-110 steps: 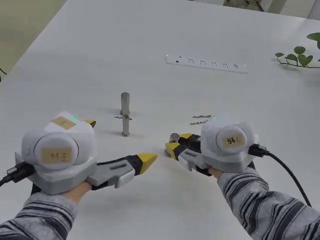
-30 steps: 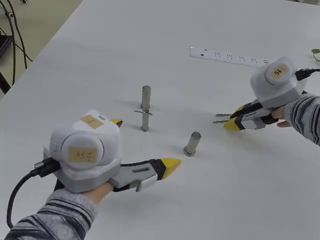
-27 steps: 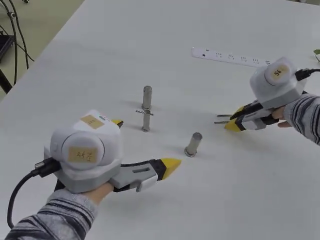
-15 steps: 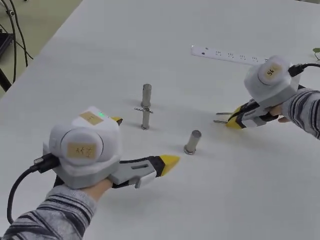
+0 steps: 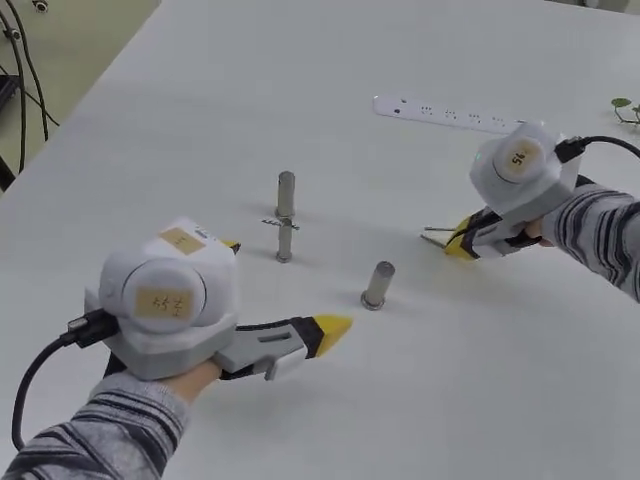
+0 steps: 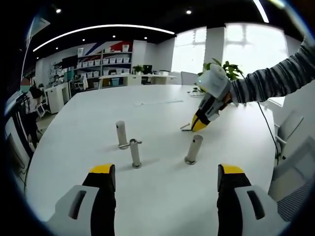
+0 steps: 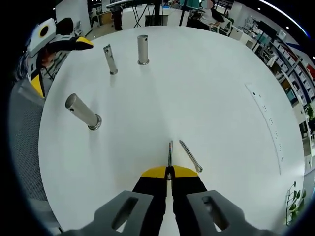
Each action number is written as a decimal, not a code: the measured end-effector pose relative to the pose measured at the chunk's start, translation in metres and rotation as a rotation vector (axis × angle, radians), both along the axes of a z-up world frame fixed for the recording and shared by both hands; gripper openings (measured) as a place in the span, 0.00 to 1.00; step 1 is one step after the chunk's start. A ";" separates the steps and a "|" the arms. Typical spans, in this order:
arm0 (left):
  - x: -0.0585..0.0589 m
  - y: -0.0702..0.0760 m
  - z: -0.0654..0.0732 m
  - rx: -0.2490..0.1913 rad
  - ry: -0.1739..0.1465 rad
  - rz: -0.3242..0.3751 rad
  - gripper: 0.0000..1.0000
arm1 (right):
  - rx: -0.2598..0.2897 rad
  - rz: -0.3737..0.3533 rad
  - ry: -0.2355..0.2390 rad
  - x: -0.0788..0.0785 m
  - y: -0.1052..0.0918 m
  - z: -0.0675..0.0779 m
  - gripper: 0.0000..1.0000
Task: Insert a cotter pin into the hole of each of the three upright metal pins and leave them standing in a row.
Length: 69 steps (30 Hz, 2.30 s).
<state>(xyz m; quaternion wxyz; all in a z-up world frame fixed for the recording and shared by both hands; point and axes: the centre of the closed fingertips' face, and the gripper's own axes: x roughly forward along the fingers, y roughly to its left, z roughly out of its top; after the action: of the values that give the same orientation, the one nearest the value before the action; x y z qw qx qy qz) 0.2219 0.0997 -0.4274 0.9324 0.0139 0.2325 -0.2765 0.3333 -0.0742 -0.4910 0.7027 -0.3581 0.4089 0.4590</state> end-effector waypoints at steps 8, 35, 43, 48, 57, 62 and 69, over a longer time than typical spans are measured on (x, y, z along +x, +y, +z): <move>-0.005 -0.004 0.002 0.016 -0.008 -0.028 0.80 | 0.048 -0.014 -0.071 -0.006 -0.002 0.014 0.00; -0.011 -0.038 0.023 -0.034 0.007 -0.149 0.62 | 0.107 0.221 -0.216 -0.063 0.032 0.063 0.00; -0.015 -0.049 0.028 -0.090 0.036 -0.169 0.55 | 0.128 0.323 -0.227 -0.087 0.050 0.071 0.00; -0.017 -0.054 0.032 -0.135 0.051 -0.168 0.49 | 0.142 0.389 -0.231 -0.101 0.062 0.074 0.00; -0.020 -0.059 0.038 -0.240 0.088 -0.153 0.33 | 0.154 0.486 -0.244 -0.124 0.078 0.077 0.00; -0.023 -0.060 0.038 -0.292 0.119 -0.147 0.25 | 0.173 0.511 -0.248 -0.134 0.085 0.081 0.00; -0.027 -0.062 0.040 -0.362 0.149 -0.143 0.14 | 0.193 0.535 -0.260 -0.142 0.093 0.086 0.00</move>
<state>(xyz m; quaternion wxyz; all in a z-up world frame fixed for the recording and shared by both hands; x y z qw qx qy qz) 0.1948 0.0376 -0.3877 0.8778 -0.1578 0.2460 -0.3796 0.1910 0.0188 -0.4045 0.6342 -0.4401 0.1615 0.6149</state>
